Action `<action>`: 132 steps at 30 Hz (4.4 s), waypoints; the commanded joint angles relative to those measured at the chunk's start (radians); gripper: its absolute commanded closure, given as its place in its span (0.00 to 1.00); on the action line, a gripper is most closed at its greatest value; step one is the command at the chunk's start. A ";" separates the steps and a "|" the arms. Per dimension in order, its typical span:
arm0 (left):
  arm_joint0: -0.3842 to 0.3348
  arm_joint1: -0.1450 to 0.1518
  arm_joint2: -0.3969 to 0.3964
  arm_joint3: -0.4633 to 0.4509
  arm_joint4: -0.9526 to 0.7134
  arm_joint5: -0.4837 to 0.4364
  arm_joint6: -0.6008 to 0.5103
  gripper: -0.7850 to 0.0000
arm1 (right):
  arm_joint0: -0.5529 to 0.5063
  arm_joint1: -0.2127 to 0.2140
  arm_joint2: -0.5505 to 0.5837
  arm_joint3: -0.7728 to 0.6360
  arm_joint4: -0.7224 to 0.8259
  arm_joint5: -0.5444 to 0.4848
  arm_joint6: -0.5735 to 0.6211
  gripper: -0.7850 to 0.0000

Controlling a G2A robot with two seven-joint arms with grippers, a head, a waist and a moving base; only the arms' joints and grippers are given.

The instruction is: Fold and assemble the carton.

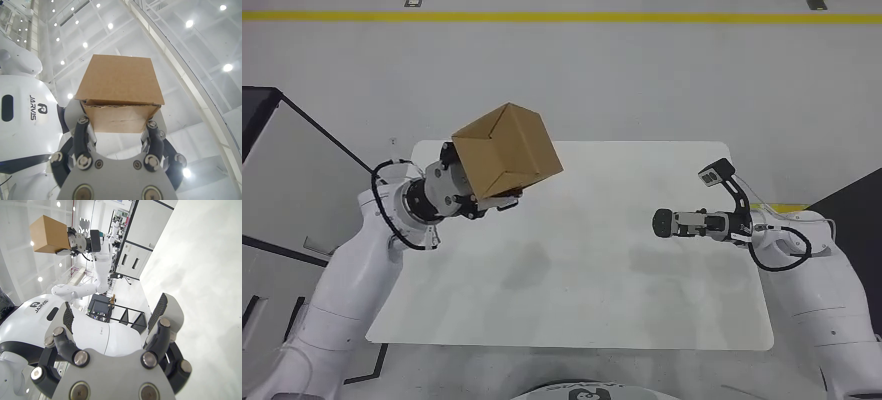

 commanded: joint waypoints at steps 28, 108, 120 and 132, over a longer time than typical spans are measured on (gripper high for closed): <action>0.030 -0.044 0.041 0.015 -0.413 0.103 0.134 1.00 | 0.000 0.000 0.000 0.000 0.000 0.000 0.000 0.00; -0.007 -0.001 -0.108 -0.177 1.753 -1.060 0.052 1.00 | 0.000 0.000 0.000 0.000 0.000 0.000 0.000 0.00; 0.055 0.006 -0.175 -0.179 2.129 -1.595 0.212 1.00 | 0.000 0.000 0.000 0.000 0.000 0.000 0.000 0.00; 0.067 0.002 -0.189 -0.186 2.190 -1.686 0.313 1.00 | 0.000 0.000 0.000 0.000 0.000 0.000 0.000 0.00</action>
